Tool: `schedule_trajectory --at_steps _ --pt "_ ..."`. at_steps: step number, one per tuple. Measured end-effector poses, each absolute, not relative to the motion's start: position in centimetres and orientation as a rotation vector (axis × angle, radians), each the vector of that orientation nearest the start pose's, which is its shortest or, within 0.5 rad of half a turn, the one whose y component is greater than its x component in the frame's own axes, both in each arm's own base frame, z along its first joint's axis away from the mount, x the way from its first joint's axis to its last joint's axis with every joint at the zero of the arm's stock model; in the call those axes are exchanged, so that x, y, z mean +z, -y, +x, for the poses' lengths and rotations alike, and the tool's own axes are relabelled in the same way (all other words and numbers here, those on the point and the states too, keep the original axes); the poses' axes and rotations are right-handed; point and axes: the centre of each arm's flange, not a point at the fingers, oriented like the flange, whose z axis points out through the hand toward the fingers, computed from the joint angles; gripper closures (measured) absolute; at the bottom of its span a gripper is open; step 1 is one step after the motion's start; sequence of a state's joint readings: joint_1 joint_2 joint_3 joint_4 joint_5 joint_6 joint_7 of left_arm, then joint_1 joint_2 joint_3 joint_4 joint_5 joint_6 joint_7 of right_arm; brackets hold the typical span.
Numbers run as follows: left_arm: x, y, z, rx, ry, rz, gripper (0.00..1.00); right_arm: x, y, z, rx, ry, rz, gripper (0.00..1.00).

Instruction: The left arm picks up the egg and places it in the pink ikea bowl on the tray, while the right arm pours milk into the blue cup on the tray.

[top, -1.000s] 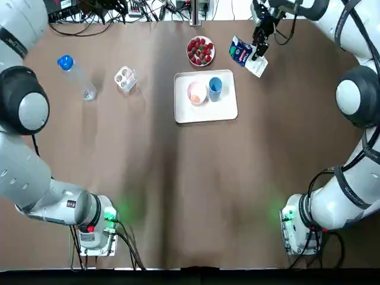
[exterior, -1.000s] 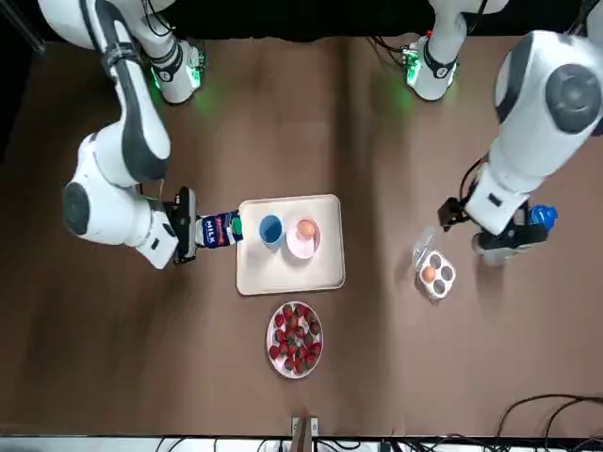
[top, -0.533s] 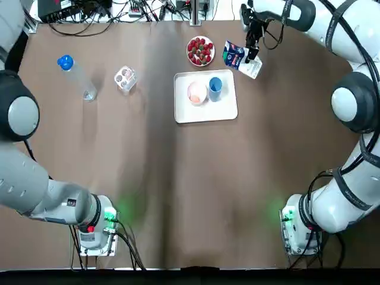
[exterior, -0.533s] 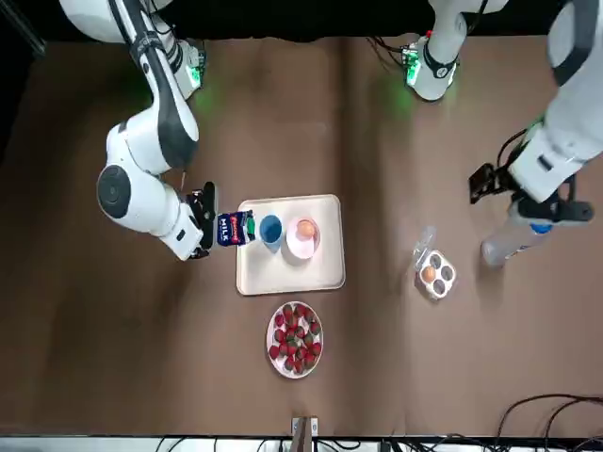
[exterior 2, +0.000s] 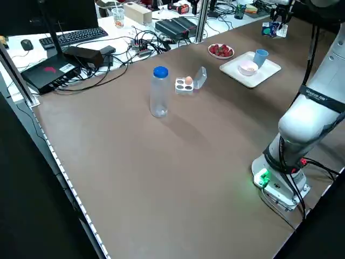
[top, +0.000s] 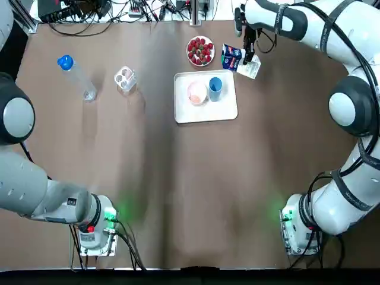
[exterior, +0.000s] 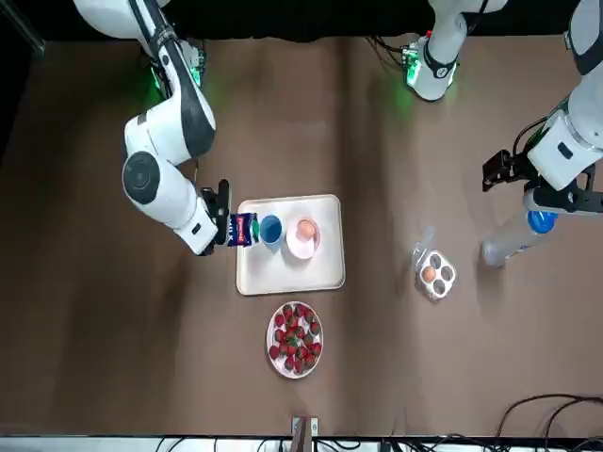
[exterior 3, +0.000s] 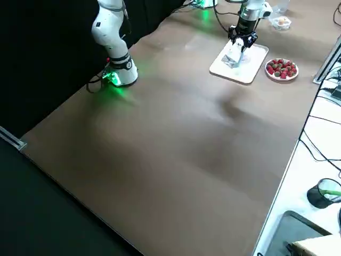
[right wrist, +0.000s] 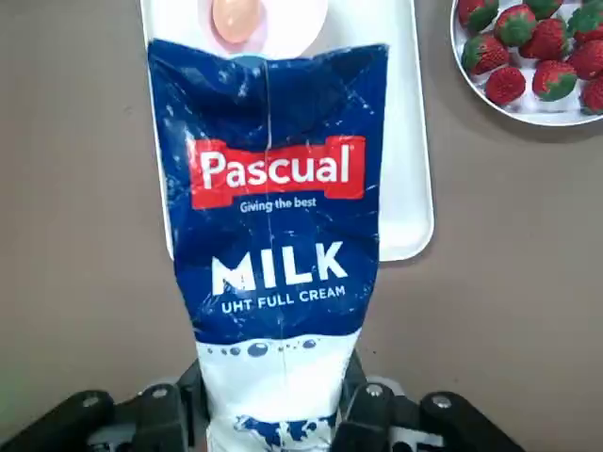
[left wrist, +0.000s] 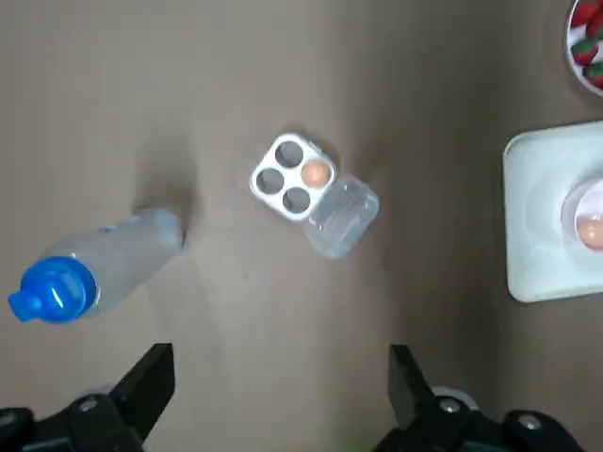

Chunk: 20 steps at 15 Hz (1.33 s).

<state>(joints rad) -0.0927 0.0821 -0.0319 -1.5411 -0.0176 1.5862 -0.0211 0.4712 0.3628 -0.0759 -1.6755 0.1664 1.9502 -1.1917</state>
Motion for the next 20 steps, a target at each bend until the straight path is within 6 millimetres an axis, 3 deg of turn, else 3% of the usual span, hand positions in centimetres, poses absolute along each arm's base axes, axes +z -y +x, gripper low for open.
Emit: schedule_trajectory --at_steps 20 --pt "58.8 7.5 57.2 0.111 -0.203 -3.149 0.00 39.3 -31.0 57.2 0.144 2.252 -2.274 0.52"
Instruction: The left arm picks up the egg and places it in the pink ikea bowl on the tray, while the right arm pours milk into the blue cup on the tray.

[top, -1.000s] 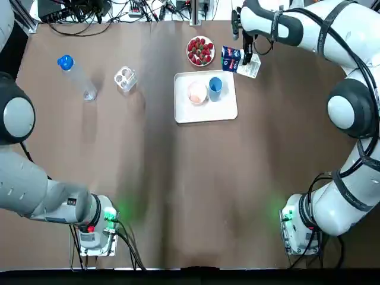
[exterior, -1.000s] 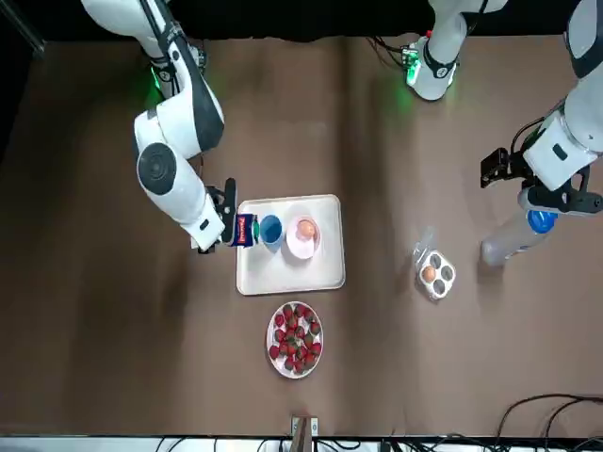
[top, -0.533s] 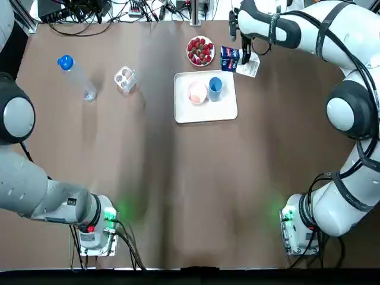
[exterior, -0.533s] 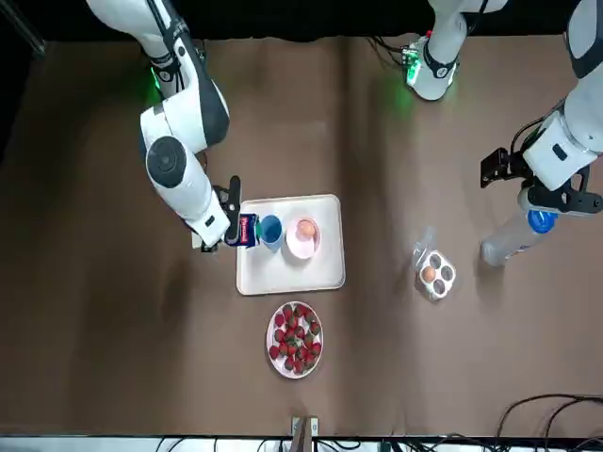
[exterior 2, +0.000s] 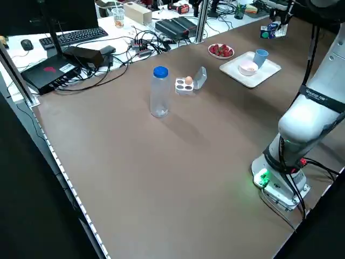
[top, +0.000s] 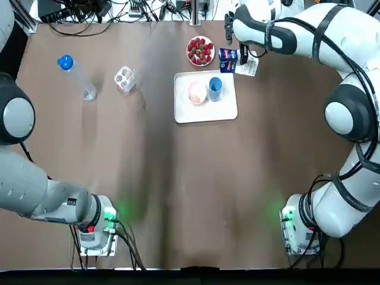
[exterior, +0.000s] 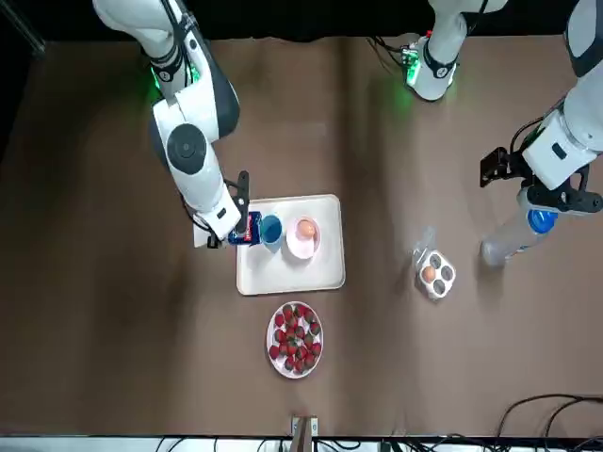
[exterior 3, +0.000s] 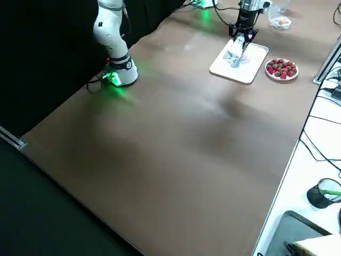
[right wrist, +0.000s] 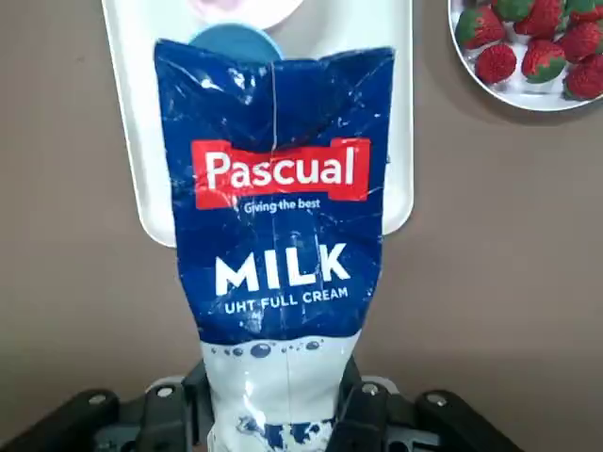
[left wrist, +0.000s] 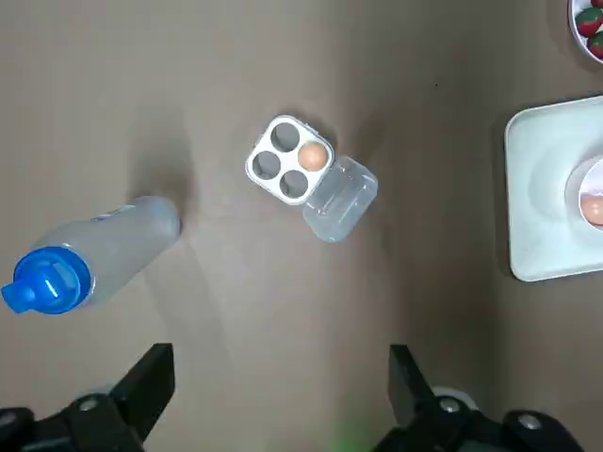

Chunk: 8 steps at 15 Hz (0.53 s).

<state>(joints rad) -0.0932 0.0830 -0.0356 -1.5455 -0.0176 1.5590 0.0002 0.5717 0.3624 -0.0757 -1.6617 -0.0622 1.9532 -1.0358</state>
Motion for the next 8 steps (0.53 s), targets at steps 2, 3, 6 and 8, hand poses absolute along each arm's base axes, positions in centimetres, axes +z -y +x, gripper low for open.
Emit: schedule_trajectory --at_steps 2,3,6,8 --pt "58.8 7.5 57.2 0.111 -0.203 -3.149 0.00 39.3 -31.3 57.0 0.159 2.275 -2.276 0.52" --pt "58.8 7.5 57.2 0.111 -0.203 -3.149 0.00 39.4 -31.5 56.9 0.162 2.278 -2.280 0.52" --pt "58.8 7.5 57.2 0.111 -0.203 -3.149 0.00 39.8 -31.9 56.7 0.185 2.316 -2.293 0.52" --pt "58.9 7.5 57.2 0.111 -0.202 -3.149 0.00 40.0 -32.4 56.4 0.201 2.333 -2.298 0.52"
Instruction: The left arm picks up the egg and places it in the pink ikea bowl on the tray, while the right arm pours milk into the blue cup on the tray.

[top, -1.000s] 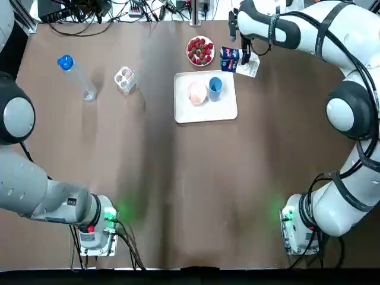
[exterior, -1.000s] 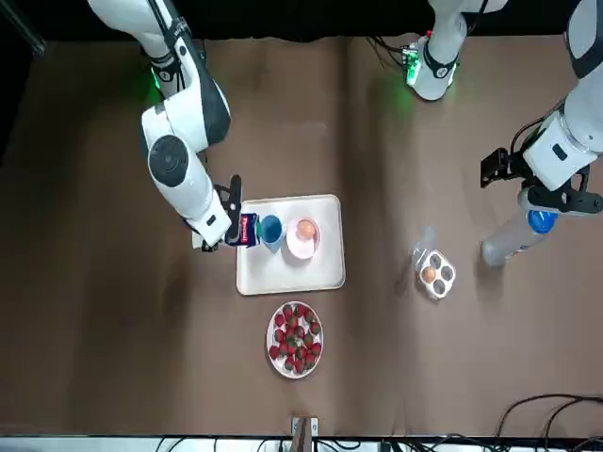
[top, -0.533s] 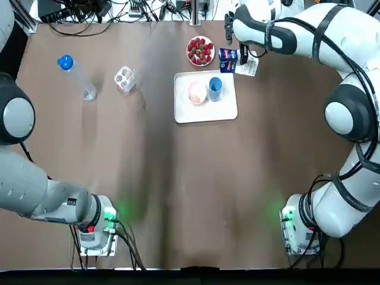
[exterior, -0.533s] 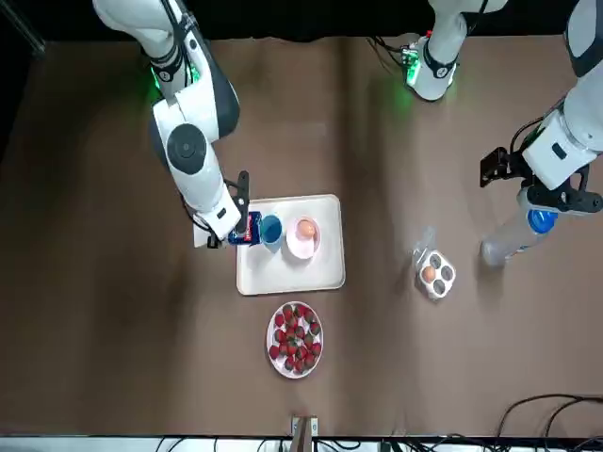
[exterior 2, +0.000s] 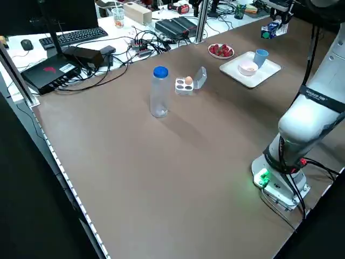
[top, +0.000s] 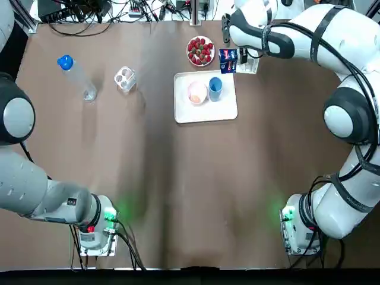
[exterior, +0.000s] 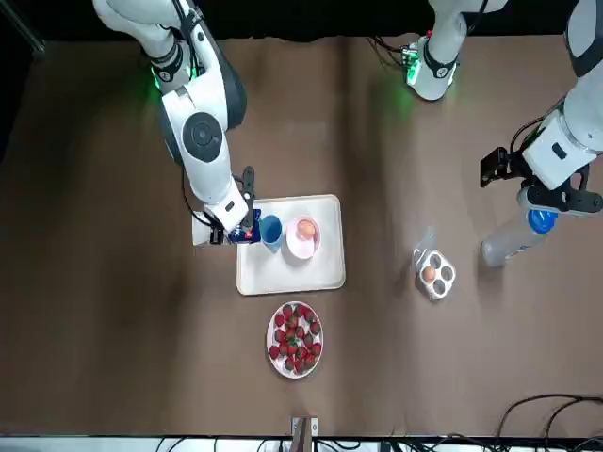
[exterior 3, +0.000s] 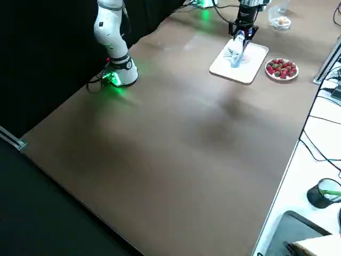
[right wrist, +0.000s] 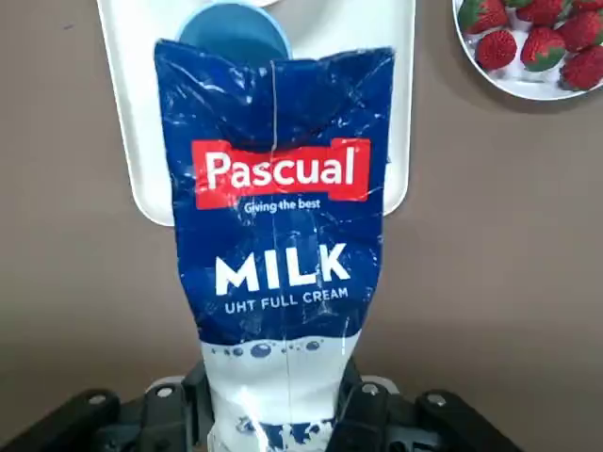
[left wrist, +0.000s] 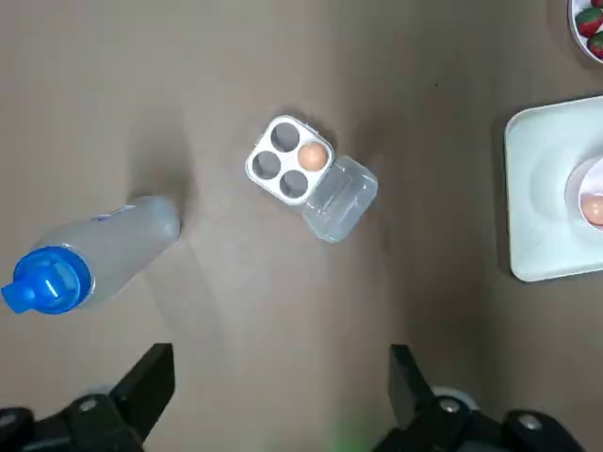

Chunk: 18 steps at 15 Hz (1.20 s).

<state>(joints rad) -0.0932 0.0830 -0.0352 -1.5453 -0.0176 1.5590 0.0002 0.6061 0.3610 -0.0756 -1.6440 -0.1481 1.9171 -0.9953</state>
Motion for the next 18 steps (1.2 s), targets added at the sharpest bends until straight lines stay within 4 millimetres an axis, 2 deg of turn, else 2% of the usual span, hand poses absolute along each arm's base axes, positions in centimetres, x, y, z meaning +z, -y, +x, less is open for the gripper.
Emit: schedule_trajectory --at_steps 14,18 --pt "58.9 7.4 57.2 0.110 -0.200 -3.149 0.00 40.0 -32.4 56.4 -0.192 -2.128 2.098 0.52" --pt "58.9 7.4 57.2 0.109 -0.200 -3.149 0.00 40.1 -31.0 57.2 -0.188 -2.099 2.146 0.53"
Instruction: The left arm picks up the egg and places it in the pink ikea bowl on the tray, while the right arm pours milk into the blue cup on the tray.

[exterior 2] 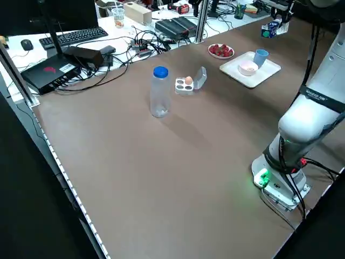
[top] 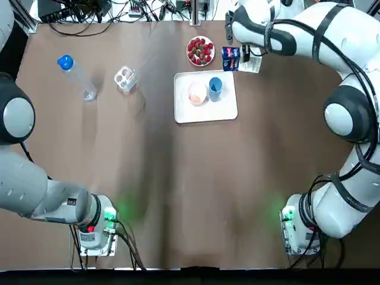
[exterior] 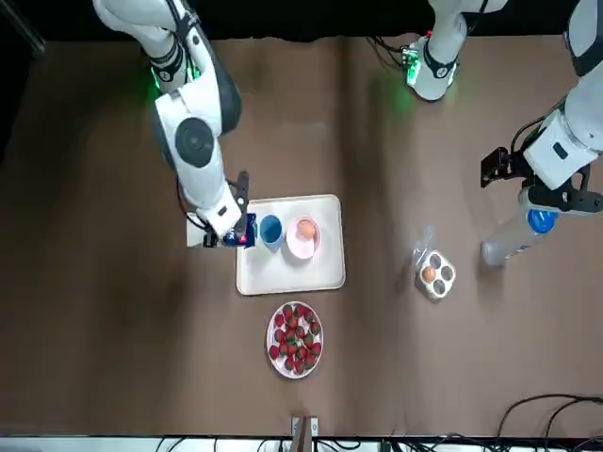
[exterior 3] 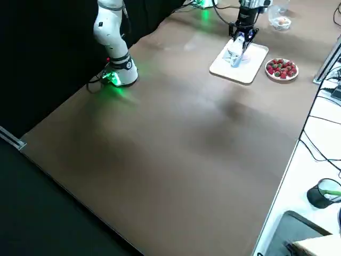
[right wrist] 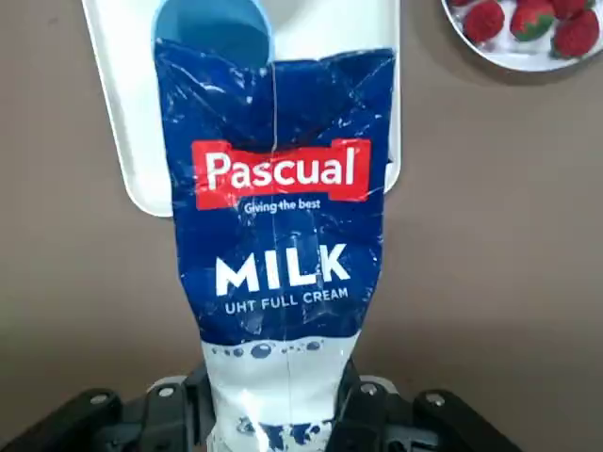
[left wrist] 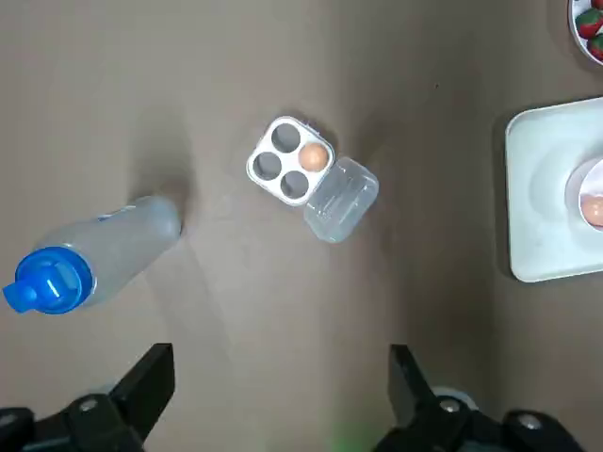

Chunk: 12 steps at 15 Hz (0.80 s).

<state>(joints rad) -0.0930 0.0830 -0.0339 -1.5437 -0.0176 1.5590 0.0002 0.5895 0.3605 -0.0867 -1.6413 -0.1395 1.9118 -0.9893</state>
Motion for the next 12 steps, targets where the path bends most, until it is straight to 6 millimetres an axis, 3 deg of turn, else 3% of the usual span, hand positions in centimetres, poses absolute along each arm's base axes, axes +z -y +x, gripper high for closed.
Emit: schedule_trajectory --at_steps 2,3,6,9,12 --pt "58.9 7.4 57.2 0.108 -0.200 -3.149 0.00 40.3 -29.1 58.2 0.175 2.181 -2.359 0.53" --pt "58.9 7.4 57.2 0.108 -0.200 -3.149 0.00 40.5 -26.5 59.4 0.128 2.077 -2.345 0.53" --pt "58.9 7.4 57.2 0.108 -0.200 -3.150 0.00 40.9 -21.8 61.4 0.035 1.956 -2.293 0.53" --pt "58.9 7.4 57.2 0.108 -0.200 -3.149 0.00 41.2 -15.3 63.4 -0.108 1.848 -2.210 0.53" --pt "58.9 7.5 57.2 0.108 -0.202 -3.149 0.00 41.1 -9.2 64.4 -0.224 1.789 -2.128 0.53"
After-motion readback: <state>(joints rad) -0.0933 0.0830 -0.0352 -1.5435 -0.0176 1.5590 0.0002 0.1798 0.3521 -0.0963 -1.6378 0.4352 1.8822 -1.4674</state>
